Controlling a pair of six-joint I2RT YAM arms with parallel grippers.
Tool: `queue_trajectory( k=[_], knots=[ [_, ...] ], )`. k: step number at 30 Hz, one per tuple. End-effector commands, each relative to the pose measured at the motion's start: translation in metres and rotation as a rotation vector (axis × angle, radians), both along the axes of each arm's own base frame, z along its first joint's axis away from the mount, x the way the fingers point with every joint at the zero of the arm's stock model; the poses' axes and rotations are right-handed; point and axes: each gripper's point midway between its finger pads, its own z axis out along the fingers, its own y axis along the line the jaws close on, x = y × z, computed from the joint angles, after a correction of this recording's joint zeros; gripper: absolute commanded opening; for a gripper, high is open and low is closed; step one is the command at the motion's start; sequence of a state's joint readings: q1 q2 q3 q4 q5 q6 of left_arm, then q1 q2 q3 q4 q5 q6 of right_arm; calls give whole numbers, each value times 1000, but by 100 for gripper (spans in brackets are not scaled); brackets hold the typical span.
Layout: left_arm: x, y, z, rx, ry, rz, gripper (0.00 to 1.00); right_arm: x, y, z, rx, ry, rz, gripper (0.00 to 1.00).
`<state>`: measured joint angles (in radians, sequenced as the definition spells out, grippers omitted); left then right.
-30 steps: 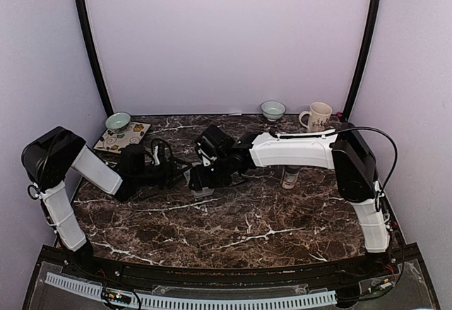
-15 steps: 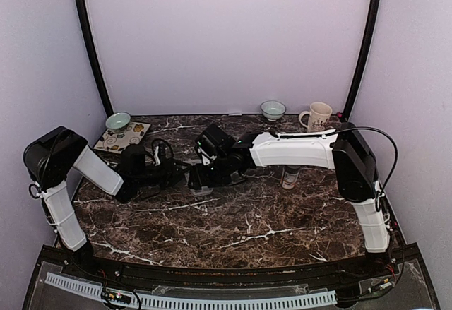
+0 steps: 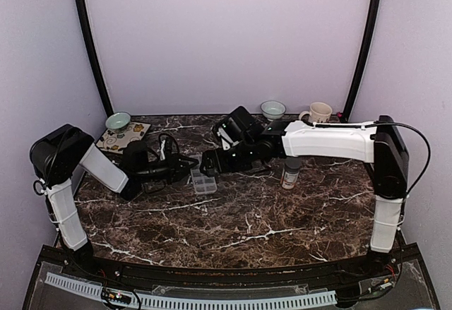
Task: Sort the pills into containers
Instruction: Pass from the right arm to the left, then open the lid of the pill container.
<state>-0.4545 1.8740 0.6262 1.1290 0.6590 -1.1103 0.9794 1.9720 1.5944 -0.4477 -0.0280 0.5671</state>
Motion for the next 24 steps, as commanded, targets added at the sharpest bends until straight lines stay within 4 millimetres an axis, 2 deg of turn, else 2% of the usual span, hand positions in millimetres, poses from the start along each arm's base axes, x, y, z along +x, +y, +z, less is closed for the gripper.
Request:
queue_trajectory(
  k=[1,3,7,8,9,10,12,15,22,24],
  knots=[
    [2,-11,25,-41,-95,-73,24,9,-18,37,32,-157,2,100],
    [0,-17,36,-83,-120,-125,24,14,-28,58,58,-242,-28,100],
    [-5,-25,57,-188,-154,-219,23,17,-36,121,323,-403,-34,100],
    [-6,-26,62,-213,-162,-236,24,19,-42,116,368,-415,-31,100],
    [-6,-28,66,-235,-163,-252,24,19,-49,131,460,-413,-24,98],
    [-7,-29,69,-255,-154,-268,24,15,-50,135,523,-384,-4,90],
    [-9,-32,76,-283,-159,-301,24,18,-52,135,530,-358,1,83],
    [-9,-34,85,-320,-162,-330,24,11,-51,127,534,-308,53,81],
    [-13,-37,101,-371,-151,-394,24,3,-58,130,779,-143,139,74],
    [-13,-38,105,-375,-153,-407,24,4,-54,122,811,-78,171,72]
  ],
)
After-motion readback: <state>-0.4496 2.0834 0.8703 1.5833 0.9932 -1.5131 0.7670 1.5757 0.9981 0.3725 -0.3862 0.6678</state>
